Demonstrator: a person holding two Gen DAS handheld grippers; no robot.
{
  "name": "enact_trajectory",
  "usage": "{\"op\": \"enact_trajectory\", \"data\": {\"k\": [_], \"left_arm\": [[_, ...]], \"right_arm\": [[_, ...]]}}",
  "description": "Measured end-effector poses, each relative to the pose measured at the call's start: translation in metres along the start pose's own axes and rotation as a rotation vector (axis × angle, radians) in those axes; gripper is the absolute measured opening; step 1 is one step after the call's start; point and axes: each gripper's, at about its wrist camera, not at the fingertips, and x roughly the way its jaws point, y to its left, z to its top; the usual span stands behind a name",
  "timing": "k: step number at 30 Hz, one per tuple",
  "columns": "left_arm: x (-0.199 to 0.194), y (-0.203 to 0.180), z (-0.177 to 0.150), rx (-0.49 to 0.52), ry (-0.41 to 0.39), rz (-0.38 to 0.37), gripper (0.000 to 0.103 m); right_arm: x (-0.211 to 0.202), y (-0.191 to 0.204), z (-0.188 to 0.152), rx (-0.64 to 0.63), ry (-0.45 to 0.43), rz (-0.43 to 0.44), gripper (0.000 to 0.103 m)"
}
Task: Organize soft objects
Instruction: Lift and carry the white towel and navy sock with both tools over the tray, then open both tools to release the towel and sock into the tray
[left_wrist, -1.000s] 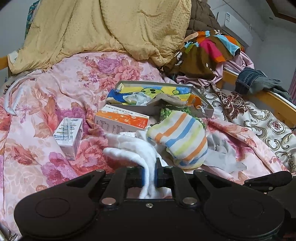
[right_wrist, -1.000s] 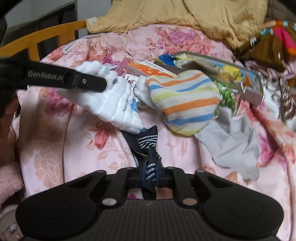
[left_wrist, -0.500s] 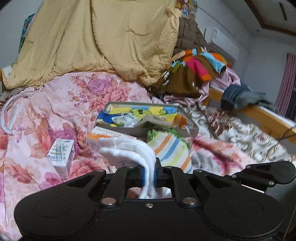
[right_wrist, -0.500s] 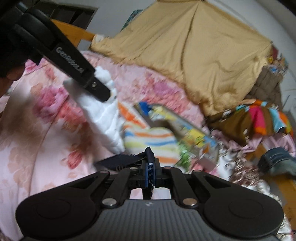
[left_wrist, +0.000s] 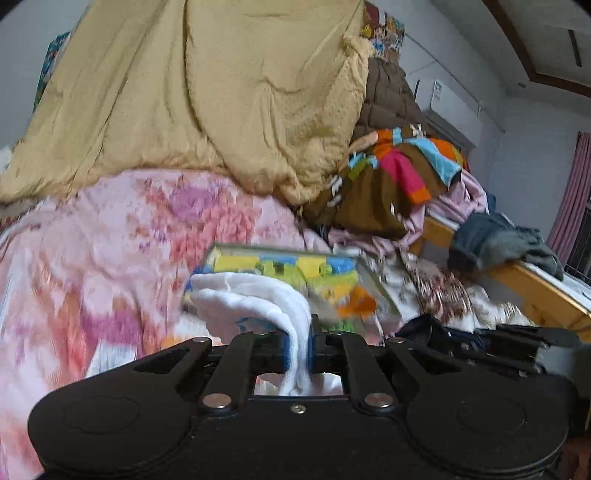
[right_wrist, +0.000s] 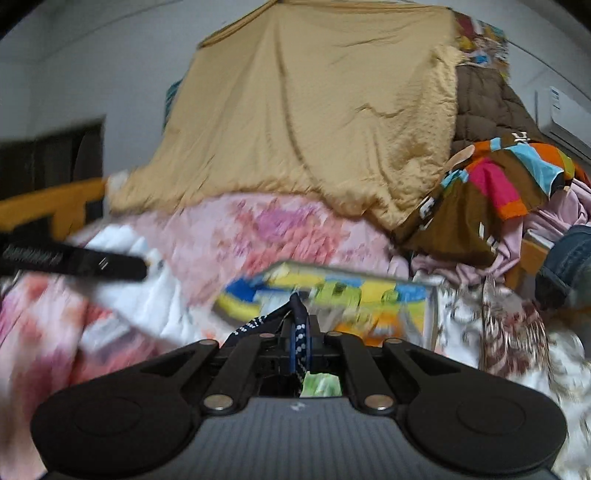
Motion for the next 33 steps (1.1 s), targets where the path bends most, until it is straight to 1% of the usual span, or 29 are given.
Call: {"op": "enact_trajectory", "data": {"k": [2, 4, 7, 9, 12, 14, 19, 23, 28, 33], "left_arm": [[0.018, -0.002, 0.016, 0.016, -0.02, 0.002, 0.009], [0.039, -0.004, 0.03, 0.018, -0.029, 0.001, 0.009], [0.078, -0.01, 0.051, 0.03, -0.031, -0.004, 0.009], [0.105, -0.016, 0.058, 0.035, -0.021, -0.012, 0.009], [0.147, -0.026, 0.063, 0.031, -0.013, -0.023, 0.009], [0.176, -0.03, 0.063, 0.002, 0.0, -0.03, 0.009], [0.228, -0.035, 0.055, -0.03, 0.031, -0.004, 0.009], [0.251, -0.031, 0.045, -0.059, 0.077, 0.011, 0.009], [0.268, -0.025, 0.032, -0.075, 0.137, 0.035, 0.009], [0.274, -0.024, 0.021, -0.083, 0.172, 0.063, 0.011]], "right_arm": [[0.022, -0.015, 0.011, 0.012, -0.03, -0.029, 0.005], [0.046, -0.032, 0.018, 0.057, -0.056, -0.048, 0.005], [0.081, -0.059, 0.018, 0.171, -0.044, -0.031, 0.006], [0.097, -0.073, 0.015, 0.206, -0.033, -0.022, 0.005], [0.118, -0.091, 0.009, 0.248, -0.023, -0.03, 0.005], [0.13, -0.101, 0.003, 0.282, -0.016, -0.028, 0.005], [0.155, -0.123, -0.011, 0.347, 0.015, -0.031, 0.006], [0.166, -0.135, -0.02, 0.401, 0.037, -0.015, 0.009], [0.173, -0.138, -0.025, 0.404, 0.063, -0.009, 0.012], [0.177, -0.135, -0.029, 0.385, 0.099, -0.01, 0.016]]}}
